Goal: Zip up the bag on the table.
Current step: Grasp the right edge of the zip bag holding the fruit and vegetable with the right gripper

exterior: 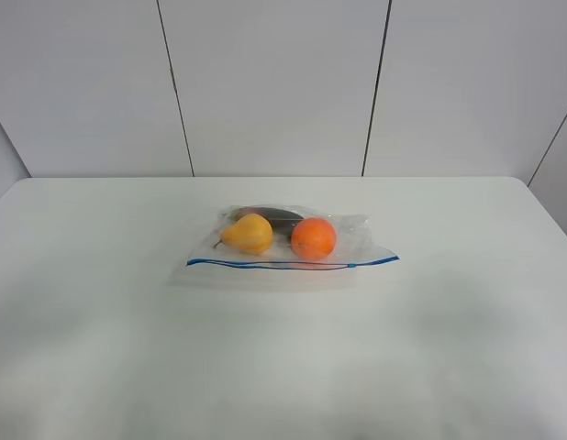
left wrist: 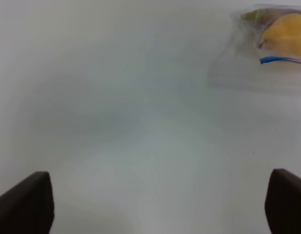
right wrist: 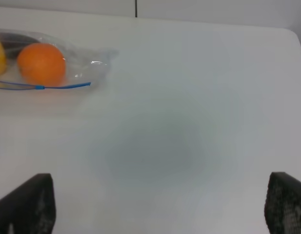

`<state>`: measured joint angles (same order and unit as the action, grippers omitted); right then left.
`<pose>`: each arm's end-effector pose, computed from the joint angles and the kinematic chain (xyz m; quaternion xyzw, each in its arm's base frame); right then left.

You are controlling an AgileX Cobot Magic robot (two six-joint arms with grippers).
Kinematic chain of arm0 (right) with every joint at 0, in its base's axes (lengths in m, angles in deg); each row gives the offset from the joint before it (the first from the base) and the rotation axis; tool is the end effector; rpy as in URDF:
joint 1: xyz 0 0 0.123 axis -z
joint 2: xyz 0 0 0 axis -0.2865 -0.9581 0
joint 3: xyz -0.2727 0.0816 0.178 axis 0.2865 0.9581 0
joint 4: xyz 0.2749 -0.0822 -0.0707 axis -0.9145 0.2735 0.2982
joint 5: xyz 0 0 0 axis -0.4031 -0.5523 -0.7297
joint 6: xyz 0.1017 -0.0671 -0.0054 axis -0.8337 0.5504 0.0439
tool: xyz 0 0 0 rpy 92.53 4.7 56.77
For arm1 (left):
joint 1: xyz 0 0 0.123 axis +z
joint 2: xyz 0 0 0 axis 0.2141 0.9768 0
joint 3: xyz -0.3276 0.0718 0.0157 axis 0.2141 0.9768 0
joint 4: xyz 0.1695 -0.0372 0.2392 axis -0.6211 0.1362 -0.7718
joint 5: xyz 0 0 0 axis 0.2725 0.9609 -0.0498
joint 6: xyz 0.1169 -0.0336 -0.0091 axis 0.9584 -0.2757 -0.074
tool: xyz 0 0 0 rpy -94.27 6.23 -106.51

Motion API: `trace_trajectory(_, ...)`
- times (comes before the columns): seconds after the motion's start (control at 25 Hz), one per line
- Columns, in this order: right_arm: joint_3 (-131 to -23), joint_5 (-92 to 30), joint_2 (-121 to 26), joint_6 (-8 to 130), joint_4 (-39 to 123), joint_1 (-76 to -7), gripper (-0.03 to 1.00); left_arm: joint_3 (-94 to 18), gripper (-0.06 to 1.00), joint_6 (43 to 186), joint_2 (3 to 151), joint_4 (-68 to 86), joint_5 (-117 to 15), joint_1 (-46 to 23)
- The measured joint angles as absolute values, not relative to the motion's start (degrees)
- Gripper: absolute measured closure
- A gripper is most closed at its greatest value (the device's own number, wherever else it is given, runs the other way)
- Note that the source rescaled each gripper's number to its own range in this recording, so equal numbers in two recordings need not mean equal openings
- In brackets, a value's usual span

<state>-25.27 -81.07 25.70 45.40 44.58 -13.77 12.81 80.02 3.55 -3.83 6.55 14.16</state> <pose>0.0124 0.0091 0.2866 -0.0315 0.8432 -0.0003 0.5367 0.0086 -0.0010 0.2842 -0.0196 0.8535 -0.0016 0.5207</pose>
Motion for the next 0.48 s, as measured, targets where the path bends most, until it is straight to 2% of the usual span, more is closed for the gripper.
trace_trajectory(0.32,-25.6,-81.07,24.97,45.4,44.26,-13.77,-0.03,12.81,-0.06,80.02,3.55,-3.83,6.55,14.16)
trace_trajectory(0.48,-30.35,-81.2,14.85,45.4,43.72,-13.77,-0.03,12.81,-0.06,80.02,3.55,-3.83,6.55,14.16)
